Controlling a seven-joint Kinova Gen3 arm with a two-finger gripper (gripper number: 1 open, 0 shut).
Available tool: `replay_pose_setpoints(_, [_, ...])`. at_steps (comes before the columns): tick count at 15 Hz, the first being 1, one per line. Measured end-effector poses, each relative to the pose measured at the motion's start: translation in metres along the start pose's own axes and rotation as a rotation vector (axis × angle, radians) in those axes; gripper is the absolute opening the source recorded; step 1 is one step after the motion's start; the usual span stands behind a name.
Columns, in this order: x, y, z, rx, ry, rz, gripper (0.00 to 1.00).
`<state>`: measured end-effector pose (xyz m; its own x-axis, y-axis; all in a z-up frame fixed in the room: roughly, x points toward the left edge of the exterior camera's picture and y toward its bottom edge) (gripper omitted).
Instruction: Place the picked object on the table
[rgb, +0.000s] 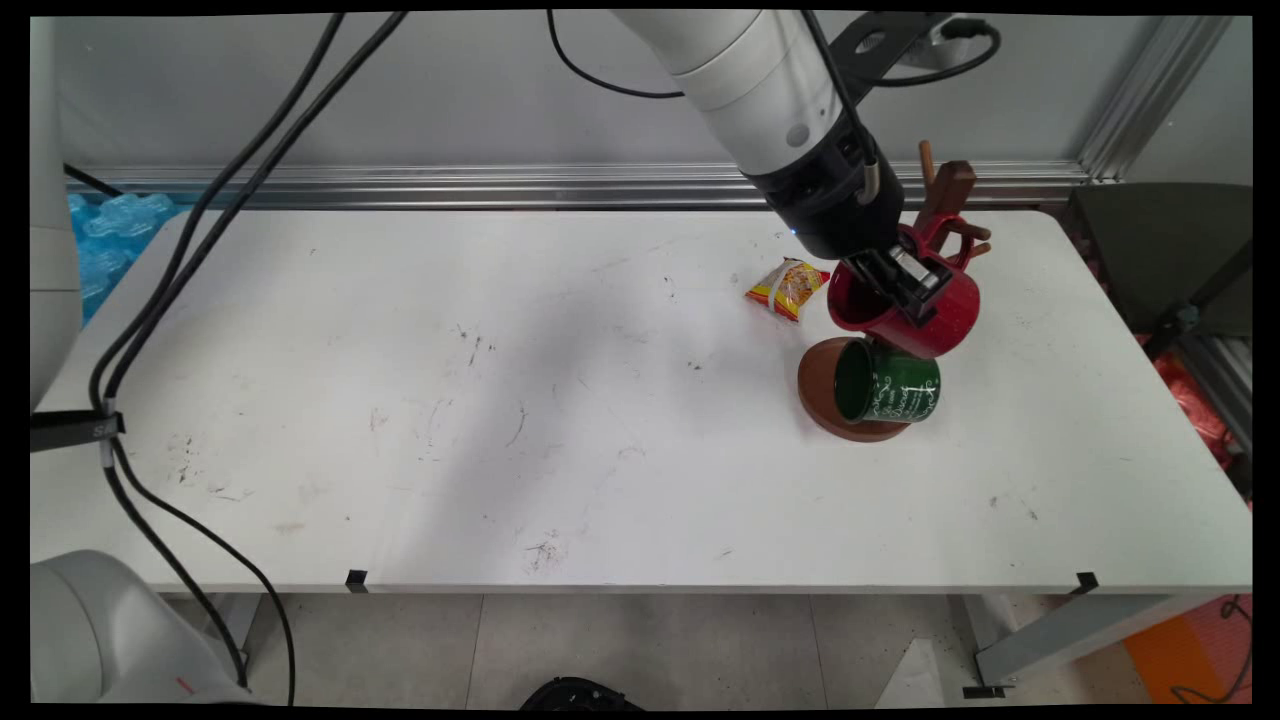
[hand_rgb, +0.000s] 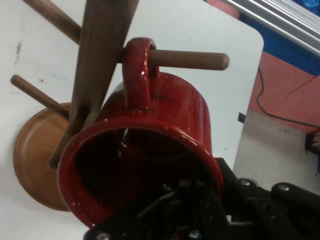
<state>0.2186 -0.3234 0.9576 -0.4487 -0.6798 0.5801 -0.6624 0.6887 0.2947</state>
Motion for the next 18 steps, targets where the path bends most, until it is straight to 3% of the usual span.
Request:
replay_pose_setpoints(10, [0.007, 0.025, -0.009, -0.054, 0.02, 0.002, 0.0])
replay_pose_setpoints(18, [0.003, 0.044, -0.021, -0.086, 0.006, -0.002, 0.0])
